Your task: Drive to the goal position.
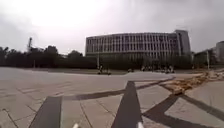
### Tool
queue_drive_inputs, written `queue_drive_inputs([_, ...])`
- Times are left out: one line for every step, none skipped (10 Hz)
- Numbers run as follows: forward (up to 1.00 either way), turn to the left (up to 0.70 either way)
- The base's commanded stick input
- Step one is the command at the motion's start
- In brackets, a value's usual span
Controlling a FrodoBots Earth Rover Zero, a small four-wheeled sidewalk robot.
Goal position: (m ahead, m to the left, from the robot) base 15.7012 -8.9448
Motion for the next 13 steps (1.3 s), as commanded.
queue_drive_inputs([0.5,0.0])
queue_drive_inputs([0.5,0.0])
queue_drive_inputs([0.5,0.0])
queue_drive_inputs([0.5,0.0])
queue_drive_inputs([0.5,0.0])
queue_drive_inputs([0.5,0.0])
queue_drive_inputs([0.5,0.0])
queue_drive_inputs([0.5,0.0])
queue_drive_inputs([0.5,0.0])
queue_drive_inputs([0.5,0.0])
queue_drive_inputs([0.5,0.0])
queue_drive_inputs([0.5,0.0])
queue_drive_inputs([0.5,-0.02])
